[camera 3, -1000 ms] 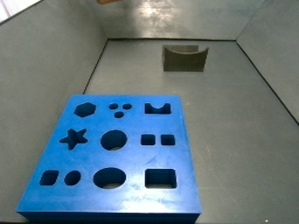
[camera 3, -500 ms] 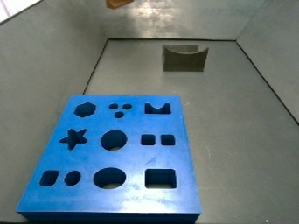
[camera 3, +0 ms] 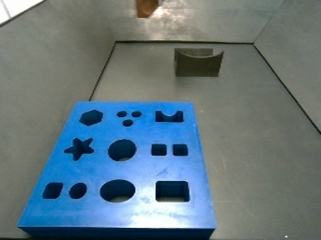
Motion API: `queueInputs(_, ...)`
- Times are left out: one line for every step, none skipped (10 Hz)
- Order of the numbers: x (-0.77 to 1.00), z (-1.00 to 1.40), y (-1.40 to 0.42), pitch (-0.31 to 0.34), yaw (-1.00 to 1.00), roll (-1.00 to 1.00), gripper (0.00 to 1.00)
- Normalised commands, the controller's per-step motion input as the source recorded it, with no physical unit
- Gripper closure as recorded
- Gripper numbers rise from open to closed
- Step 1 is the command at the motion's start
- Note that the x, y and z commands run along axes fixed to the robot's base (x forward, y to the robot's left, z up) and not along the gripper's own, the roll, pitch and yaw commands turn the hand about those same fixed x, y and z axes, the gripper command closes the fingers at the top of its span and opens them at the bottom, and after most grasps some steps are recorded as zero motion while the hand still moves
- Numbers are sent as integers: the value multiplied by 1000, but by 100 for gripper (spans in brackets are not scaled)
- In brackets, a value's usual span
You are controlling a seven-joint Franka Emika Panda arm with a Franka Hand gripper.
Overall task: Pick up the arch object. Move up. Place the arch object on the fixture. Regrasp the arch object. Rotate the arch object. Move to above the board. Insert the arch object.
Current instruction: Place the arch object on the fixture.
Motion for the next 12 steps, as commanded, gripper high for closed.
queueInputs(1000, -43, -318, -29, 908, -208, 100)
queueInputs(1000, -43, -272, -13, 658, -178, 100)
queueInputs(1000, -41, -233, 1, 441, -161, 100)
queueInputs(1000, -39, -185, 21, 246, -148, 100)
queueInputs(1000, -36, -151, 36, 158, -135, 100)
queueInputs(1000, 91, 78, 10, 6, -1000, 100)
queueInputs(1000, 107, 117, 17, -10, -1000, 100)
queueInputs(1000, 83, 127, 41, -29, -1000, 100)
queueInputs(909, 52, 90, 58, -33, -1000, 100)
queueInputs(821, 22, 69, 69, -37, -1000, 100)
queueInputs(732, 10, 58, 80, -44, -1000, 100)
queueInputs(611, 3, 52, 94, -57, -1000, 100)
